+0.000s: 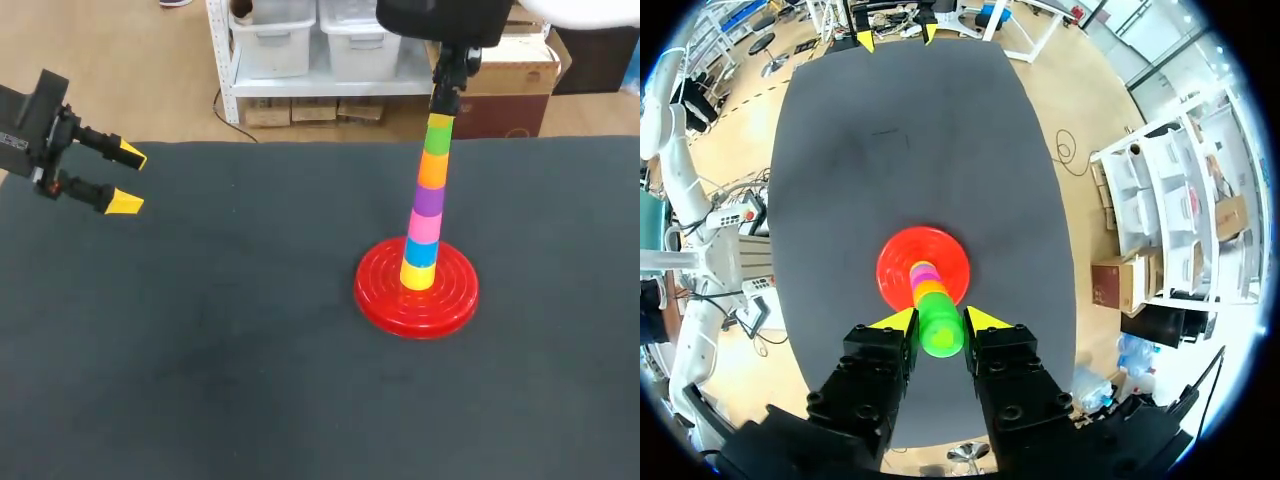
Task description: Pick up and stack the cylinders on the red base in this order: pink,purple,orange,green
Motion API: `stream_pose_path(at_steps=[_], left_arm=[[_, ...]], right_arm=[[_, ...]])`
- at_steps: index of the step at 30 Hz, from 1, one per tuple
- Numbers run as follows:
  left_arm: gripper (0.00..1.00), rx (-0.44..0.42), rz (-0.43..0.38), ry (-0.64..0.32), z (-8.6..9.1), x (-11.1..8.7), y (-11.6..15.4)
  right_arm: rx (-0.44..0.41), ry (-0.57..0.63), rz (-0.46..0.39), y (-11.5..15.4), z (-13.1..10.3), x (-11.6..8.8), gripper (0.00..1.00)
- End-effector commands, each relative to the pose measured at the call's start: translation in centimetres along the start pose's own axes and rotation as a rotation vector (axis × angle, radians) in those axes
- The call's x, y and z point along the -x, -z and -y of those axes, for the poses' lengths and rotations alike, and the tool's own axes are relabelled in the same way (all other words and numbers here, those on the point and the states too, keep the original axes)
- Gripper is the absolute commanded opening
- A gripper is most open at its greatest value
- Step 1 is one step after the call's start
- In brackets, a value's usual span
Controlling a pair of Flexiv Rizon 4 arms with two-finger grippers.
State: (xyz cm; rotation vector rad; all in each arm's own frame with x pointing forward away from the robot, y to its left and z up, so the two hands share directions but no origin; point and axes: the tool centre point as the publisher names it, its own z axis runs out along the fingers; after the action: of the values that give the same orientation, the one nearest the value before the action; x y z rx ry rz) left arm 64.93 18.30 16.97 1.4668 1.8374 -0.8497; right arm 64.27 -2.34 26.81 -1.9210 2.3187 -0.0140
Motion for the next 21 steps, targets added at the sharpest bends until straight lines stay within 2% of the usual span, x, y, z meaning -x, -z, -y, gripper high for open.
stream_pose_path(at_steps=[1, 21], left_arm=[[1.0, 0.002, 0.002, -0.002, 0.0, -0.1, 0.0], [1.0, 0.002, 0.002, -0.002, 0.0, -0.1, 0.0]], right_arm=[[0.009, 0.003, -0.006, -0.3, 0.3, 0.2, 0.0], [0.078, 0.024, -0.051, -3.3, -0.6, 0.3, 0.0]])
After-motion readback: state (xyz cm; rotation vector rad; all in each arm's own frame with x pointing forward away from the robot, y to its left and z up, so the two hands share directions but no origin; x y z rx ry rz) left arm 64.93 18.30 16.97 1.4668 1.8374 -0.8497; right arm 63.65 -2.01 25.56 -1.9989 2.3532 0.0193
